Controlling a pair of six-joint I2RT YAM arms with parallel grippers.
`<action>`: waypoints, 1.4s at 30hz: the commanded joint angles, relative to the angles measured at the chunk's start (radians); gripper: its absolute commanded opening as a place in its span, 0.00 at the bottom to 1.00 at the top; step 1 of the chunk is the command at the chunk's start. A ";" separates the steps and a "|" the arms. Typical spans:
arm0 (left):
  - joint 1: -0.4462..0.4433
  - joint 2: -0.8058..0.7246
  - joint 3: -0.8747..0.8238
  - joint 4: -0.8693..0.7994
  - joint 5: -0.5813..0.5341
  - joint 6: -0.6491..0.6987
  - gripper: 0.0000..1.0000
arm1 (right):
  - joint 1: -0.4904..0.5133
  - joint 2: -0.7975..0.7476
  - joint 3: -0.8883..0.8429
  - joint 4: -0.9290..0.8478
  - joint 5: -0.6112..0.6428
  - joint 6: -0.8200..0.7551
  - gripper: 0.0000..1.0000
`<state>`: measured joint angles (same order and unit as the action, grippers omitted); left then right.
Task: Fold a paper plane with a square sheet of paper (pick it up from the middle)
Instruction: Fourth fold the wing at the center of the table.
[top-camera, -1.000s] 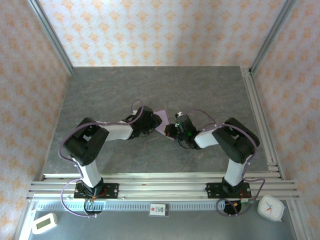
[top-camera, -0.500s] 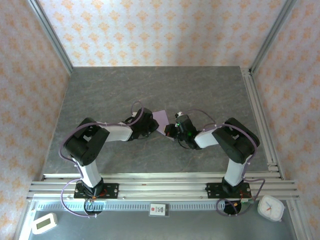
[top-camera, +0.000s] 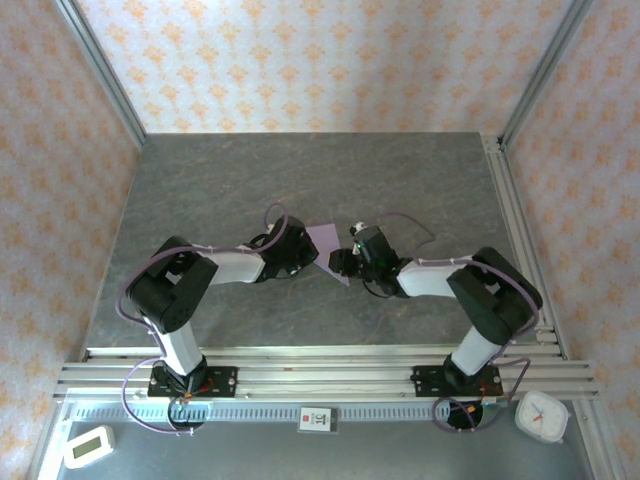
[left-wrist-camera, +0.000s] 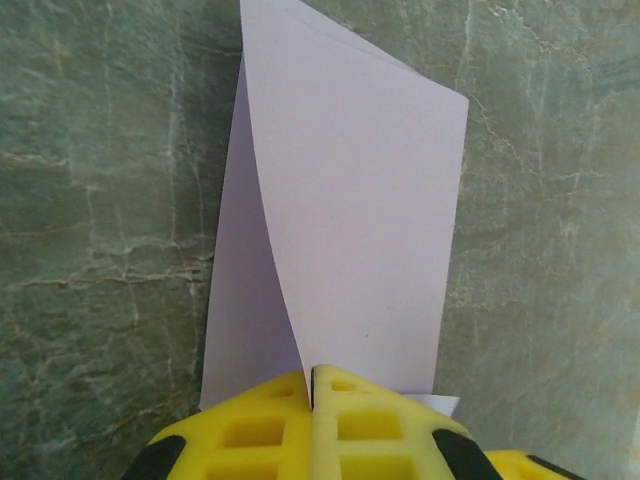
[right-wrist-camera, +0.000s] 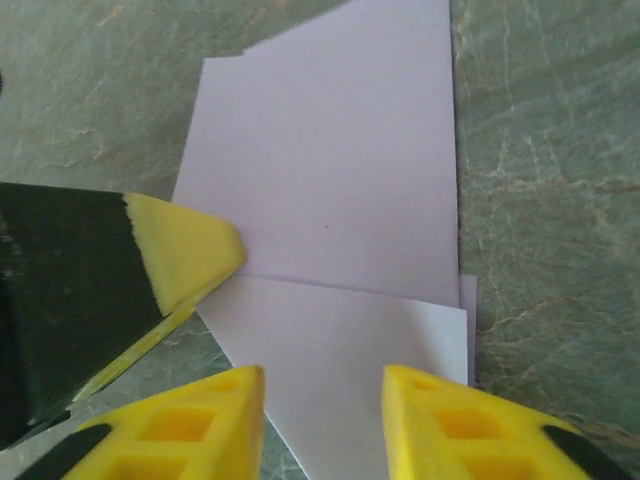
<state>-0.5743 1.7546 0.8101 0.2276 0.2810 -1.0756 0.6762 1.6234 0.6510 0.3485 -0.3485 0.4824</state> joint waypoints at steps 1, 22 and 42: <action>-0.001 -0.048 -0.017 -0.009 0.030 -0.030 0.00 | 0.034 -0.038 0.006 -0.117 0.062 -0.094 0.39; -0.001 -0.089 -0.035 -0.010 0.087 -0.110 0.00 | 0.204 0.044 0.109 -0.213 0.375 -0.169 0.40; 0.001 -0.115 -0.106 0.065 0.097 -0.201 0.00 | 0.242 0.016 0.069 -0.234 0.526 -0.142 0.45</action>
<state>-0.5747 1.6680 0.7258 0.2565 0.3634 -1.2354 0.9104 1.6688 0.7380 0.1558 0.1093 0.3443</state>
